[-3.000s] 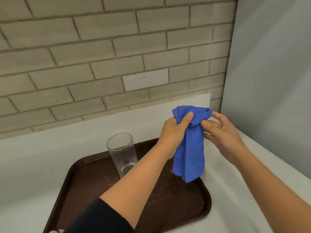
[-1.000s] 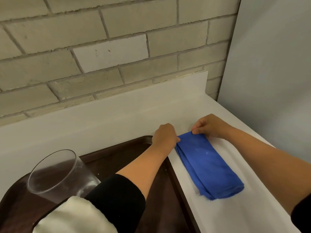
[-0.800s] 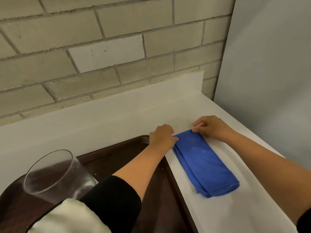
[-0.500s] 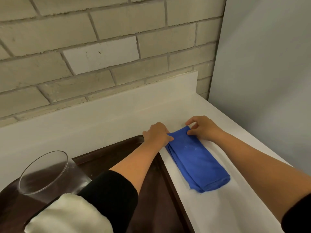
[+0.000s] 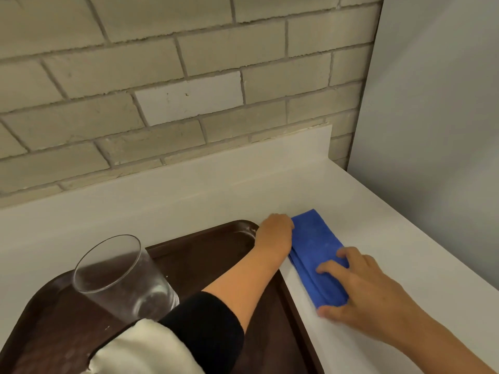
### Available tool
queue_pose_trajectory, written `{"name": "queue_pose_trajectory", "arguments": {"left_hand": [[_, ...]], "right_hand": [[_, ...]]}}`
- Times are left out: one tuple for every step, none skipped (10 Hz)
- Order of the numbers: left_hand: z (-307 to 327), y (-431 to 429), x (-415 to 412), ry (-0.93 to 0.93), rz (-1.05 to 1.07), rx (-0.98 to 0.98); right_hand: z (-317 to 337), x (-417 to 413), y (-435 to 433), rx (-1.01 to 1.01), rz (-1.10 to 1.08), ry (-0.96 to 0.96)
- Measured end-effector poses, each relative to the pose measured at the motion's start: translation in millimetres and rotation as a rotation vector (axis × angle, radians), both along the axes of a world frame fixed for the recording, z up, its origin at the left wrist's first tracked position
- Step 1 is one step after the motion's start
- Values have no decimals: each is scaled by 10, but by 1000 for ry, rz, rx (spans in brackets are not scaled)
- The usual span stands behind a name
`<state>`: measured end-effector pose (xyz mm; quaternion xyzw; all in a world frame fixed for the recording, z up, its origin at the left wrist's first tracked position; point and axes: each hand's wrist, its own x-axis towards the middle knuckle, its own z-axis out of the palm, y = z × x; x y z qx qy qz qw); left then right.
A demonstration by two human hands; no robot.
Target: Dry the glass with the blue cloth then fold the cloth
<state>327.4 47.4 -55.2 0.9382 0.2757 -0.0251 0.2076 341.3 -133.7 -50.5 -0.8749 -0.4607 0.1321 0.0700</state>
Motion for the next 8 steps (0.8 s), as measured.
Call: {"name": "queue_pose_trajectory", "arguments": {"left_hand": [[10,36,74,6,68,-131],[-23,81,108,-11,90,-223],[-67,111,75,-63,79,-207],[-55,85,-5,-59,52,-204],[19,20,-155,-9,-31,-113],[123,-72,-431,40,-90,-7],[278,-121,-758,-6,-94,-15],[513,-221,-1146,-51,-108,-8]], "right_hand": [[37,-116,-59,-70,88,-39],[-3,-117,-92,-118,106,-94],[-58,-107,-97,-172,143,-130],[-73,-109,-99,-225,153,-140],[-63,-164,-111,-350,174,-173],[30,-253,-188,-463,148,-180],[244,-372,-252,-495,159,-184],[522,-512,-275,-421,172,-157]]}}
